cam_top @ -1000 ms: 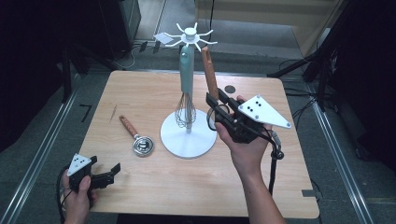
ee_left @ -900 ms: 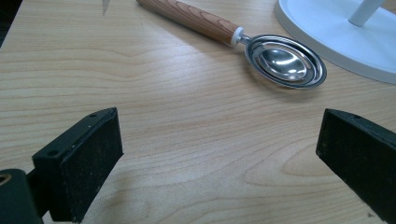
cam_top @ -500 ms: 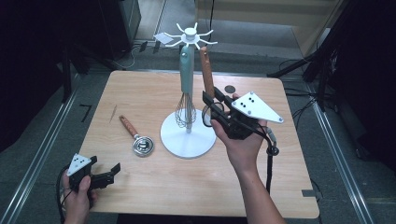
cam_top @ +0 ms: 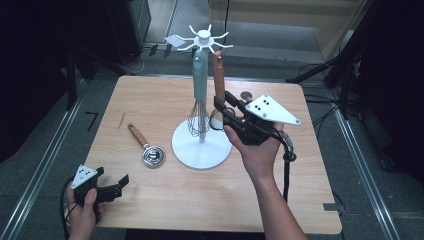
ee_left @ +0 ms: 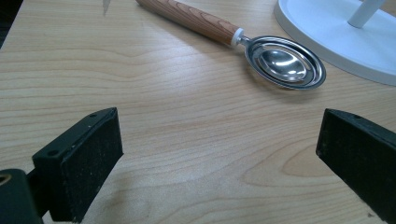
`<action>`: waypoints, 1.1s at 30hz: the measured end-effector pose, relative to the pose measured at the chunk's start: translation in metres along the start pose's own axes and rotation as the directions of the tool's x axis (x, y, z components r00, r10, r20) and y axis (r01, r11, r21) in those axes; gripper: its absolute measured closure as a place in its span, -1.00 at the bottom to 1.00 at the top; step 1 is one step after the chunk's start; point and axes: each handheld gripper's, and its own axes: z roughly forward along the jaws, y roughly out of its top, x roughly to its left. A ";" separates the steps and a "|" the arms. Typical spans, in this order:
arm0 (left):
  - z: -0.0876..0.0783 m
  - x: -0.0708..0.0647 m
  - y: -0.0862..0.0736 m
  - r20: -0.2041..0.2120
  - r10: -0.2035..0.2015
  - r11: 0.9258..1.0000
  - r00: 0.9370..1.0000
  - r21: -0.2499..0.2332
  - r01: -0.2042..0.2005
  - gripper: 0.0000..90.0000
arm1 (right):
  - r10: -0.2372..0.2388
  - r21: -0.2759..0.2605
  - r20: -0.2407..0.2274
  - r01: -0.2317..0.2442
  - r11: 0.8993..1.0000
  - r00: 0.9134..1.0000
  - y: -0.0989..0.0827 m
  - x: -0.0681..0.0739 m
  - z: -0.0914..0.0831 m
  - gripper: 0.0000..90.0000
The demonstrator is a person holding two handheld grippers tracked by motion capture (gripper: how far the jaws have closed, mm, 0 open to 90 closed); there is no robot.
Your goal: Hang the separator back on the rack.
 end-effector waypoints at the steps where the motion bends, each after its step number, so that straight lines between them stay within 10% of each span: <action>1: 0.000 0.000 0.000 -0.002 -0.002 1.000 1.000 0.003 0.002 -0.99 | 0.001 -0.004 -0.004 -0.001 1.000 1.000 0.000 0.000 0.000 0.52; 9: 0.000 0.000 0.000 -0.002 -0.001 1.000 1.000 0.000 0.001 -0.99 | 0.007 -0.022 -0.004 -0.007 1.000 1.000 0.004 -0.001 -0.001 0.55; 14: 0.000 0.000 0.000 -0.006 -0.004 1.000 1.000 0.000 0.004 -0.99 | -0.028 -0.043 0.026 0.029 0.999 0.999 0.010 0.000 0.001 1.00; 33: 0.000 -0.001 0.000 -0.007 0.000 1.000 1.000 -0.001 0.000 -0.99 | -0.043 -0.191 0.033 0.049 0.980 0.999 0.048 -0.001 0.012 1.00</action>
